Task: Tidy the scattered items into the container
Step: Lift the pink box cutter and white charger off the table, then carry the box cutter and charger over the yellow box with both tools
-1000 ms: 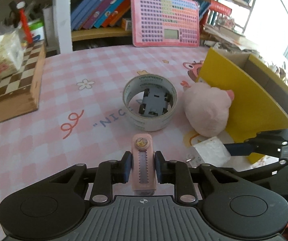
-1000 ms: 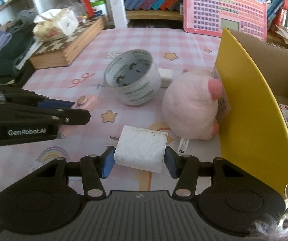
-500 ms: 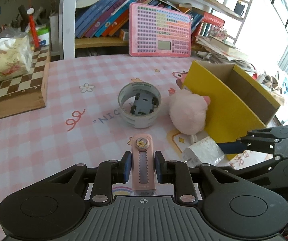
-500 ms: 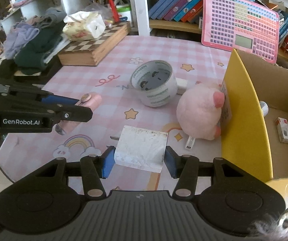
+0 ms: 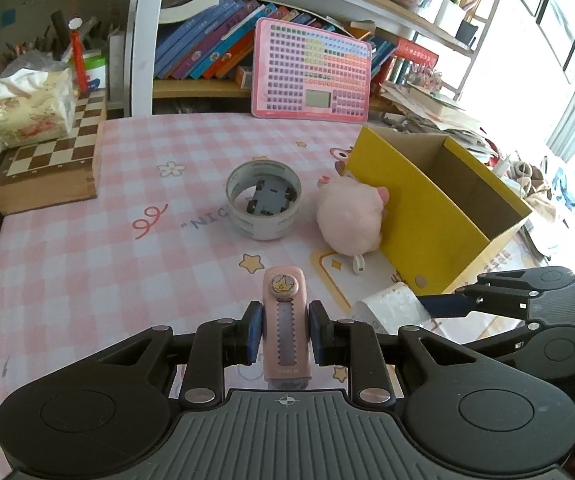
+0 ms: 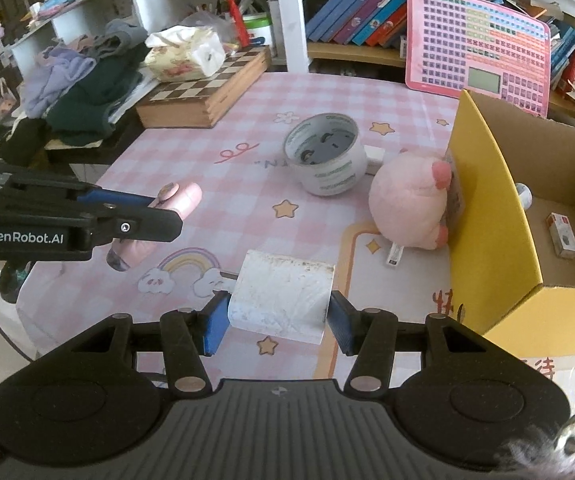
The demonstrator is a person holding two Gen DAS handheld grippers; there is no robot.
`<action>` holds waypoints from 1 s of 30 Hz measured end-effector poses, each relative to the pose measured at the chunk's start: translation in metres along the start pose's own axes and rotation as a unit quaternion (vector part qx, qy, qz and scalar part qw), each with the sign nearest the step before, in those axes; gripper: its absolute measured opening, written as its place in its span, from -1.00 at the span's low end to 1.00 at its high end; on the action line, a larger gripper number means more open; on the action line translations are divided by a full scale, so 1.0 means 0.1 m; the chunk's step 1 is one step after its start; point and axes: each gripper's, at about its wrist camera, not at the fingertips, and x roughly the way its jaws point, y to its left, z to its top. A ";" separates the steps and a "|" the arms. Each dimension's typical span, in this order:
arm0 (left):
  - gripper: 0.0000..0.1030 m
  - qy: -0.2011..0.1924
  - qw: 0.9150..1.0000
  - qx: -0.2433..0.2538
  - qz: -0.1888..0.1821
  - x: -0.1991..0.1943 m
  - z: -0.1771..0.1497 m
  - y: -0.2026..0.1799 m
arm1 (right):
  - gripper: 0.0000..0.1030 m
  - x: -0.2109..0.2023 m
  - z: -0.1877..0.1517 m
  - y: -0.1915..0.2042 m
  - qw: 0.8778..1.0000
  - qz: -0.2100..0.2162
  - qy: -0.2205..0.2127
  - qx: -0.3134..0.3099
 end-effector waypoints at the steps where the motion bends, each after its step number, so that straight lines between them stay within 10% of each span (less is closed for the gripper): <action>1: -0.55 -0.001 1.000 0.000 0.001 -0.02 -0.01 0.00 | -0.03 -0.02 -0.01 0.01 1.000 0.001 -0.001 -0.002; 30: -0.55 -0.011 0.997 0.045 -0.069 -0.21 -0.12 -0.42 | -0.03 -0.60 -0.34 -0.08 0.996 -0.063 -0.038 0.058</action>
